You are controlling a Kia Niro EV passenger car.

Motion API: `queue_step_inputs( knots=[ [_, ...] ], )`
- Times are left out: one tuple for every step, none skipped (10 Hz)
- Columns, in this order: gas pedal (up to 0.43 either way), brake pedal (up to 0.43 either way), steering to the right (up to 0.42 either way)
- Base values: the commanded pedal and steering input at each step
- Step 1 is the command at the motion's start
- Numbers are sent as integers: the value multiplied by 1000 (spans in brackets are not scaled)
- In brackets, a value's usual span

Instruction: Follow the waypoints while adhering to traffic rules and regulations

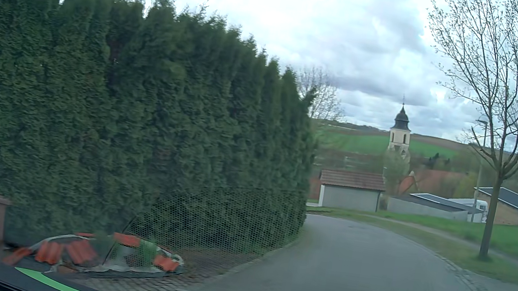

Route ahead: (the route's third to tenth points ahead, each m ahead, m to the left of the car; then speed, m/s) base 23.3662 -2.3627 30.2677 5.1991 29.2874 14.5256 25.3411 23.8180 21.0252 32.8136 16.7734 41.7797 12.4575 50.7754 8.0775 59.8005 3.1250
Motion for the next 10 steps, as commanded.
queue_step_inputs(
  knots=[
    [0,49,605],
    [0,79,561],
    [0,110,510],
    [0,122,476],
    [0,128,431],
    [0,134,371],
    [0,134,319],
    [0,146,260],
    [0,152,224],
    [0,165,178]
  ],
)
